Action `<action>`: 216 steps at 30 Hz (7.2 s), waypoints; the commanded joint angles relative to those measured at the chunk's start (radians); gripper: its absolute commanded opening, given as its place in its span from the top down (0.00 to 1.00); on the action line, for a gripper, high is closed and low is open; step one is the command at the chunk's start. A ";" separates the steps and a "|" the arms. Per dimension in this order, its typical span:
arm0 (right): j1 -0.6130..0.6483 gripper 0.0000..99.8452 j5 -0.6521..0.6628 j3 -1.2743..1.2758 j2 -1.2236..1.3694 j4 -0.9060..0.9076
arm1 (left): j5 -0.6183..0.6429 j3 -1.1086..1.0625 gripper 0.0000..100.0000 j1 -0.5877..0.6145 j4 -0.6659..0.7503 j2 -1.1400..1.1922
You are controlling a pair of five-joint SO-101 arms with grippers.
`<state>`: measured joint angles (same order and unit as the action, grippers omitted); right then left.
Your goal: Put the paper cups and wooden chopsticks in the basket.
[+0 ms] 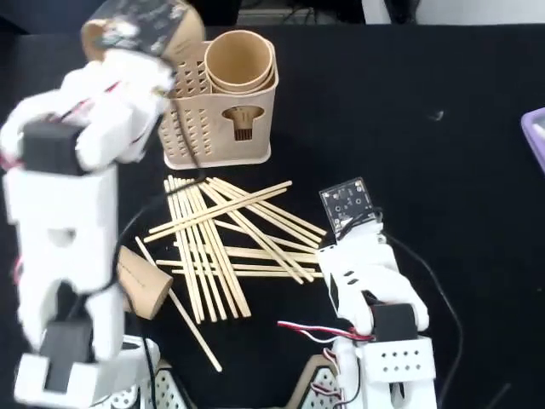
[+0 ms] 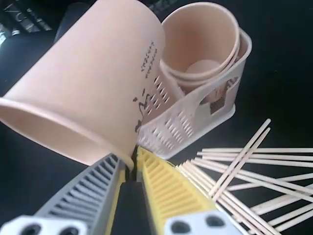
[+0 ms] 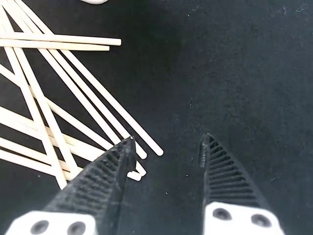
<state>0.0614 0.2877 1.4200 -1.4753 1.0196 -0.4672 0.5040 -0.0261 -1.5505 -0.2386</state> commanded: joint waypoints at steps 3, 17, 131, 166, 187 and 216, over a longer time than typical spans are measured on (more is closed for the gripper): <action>-0.015 0.78 -0.009 0.008 -0.021 -0.038 | -0.206 0.251 0.97 -0.065 0.023 0.229; -0.014 0.78 -0.009 0.021 -0.021 -0.055 | -0.566 0.410 0.97 -0.077 0.011 0.368; -0.014 0.78 -0.002 0.022 -0.021 -0.049 | 0.235 0.427 0.86 -0.214 0.347 0.494; -0.014 0.78 -0.002 0.022 -0.021 -0.052 | -0.427 -0.797 0.79 0.647 -0.183 -0.224; 0.015 0.78 -0.002 0.048 -0.021 -0.054 | -0.601 -1.270 0.79 0.610 0.170 -0.350; 0.014 0.78 0.000 0.058 -0.021 -0.077 | -0.657 -1.139 0.97 0.690 -0.091 -0.353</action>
<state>0.0706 0.2862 1.4845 -1.4753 0.9674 -1.1377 -0.7879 0.6245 -1.5934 -0.5685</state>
